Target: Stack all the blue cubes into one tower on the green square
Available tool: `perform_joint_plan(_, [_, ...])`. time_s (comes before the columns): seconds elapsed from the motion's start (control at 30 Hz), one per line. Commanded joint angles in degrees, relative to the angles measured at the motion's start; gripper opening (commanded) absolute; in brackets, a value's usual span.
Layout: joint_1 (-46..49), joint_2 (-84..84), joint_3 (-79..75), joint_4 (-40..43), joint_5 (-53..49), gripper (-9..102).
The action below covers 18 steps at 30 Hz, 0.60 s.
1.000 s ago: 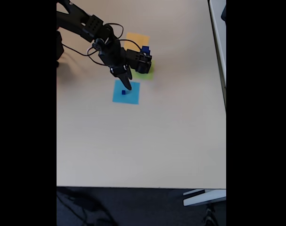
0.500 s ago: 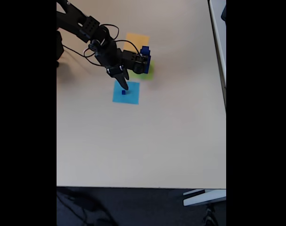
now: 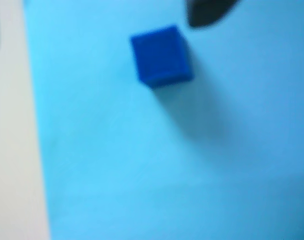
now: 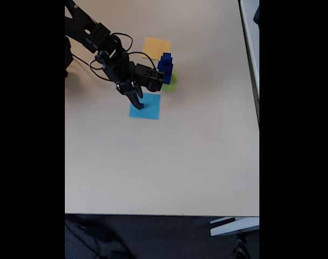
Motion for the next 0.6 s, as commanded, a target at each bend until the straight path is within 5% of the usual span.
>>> perform_joint_plan(0.0, [0.5,0.6,-0.3,-1.9,-0.6,19])
perform_joint_plan(0.57, [-0.4,-2.3,-0.8,-4.1,-2.2,19])
